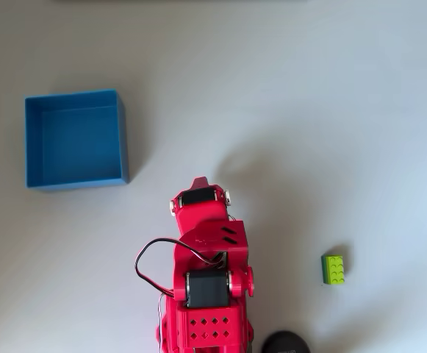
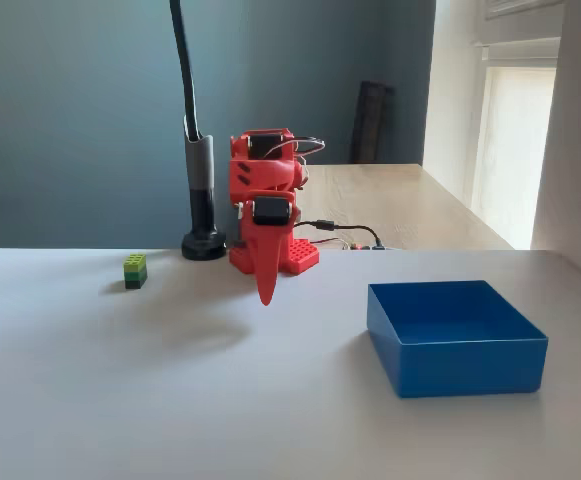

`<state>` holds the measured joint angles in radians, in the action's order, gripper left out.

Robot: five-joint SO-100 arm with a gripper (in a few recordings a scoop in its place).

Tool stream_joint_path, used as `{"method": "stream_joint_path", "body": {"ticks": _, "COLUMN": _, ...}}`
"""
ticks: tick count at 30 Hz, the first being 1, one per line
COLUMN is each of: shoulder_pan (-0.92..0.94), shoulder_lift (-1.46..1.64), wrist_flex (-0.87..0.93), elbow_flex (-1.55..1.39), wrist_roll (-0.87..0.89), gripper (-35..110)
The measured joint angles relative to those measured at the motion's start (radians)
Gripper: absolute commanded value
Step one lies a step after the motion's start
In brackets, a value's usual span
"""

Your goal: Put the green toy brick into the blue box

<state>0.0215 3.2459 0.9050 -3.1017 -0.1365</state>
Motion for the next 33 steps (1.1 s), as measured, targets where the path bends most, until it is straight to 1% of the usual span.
{"method": "stream_joint_path", "body": {"ticks": 5, "shoulder_pan": 0.0, "shoulder_lift": 0.0, "wrist_flex": 0.0, "elbow_flex": 0.0, "wrist_roll": 0.0, "gripper": 0}}
{"method": "stream_joint_path", "body": {"ticks": 8, "shoulder_pan": 0.0, "shoulder_lift": 0.0, "wrist_flex": 0.0, "elbow_flex": 0.0, "wrist_roll": 0.029, "gripper": 0}}
{"method": "stream_joint_path", "body": {"ticks": 13, "shoulder_pan": 0.003, "shoulder_lift": -0.008, "wrist_flex": -0.057, "elbow_flex": 0.028, "wrist_roll": 0.034, "gripper": 0}}
{"method": "stream_joint_path", "body": {"ticks": 17, "shoulder_pan": 0.014, "shoulder_lift": -0.018, "wrist_flex": -0.064, "elbow_flex": 0.04, "wrist_roll": 0.038, "gripper": 0}}
{"method": "stream_joint_path", "body": {"ticks": 23, "shoulder_pan": 0.061, "shoulder_lift": -0.17, "wrist_flex": -0.064, "elbow_flex": 0.121, "wrist_roll": 0.078, "gripper": 0}}
{"method": "stream_joint_path", "body": {"ticks": 33, "shoulder_pan": 0.255, "shoulder_lift": -0.503, "wrist_flex": -0.064, "elbow_flex": 0.311, "wrist_roll": 0.135, "gripper": 0}}
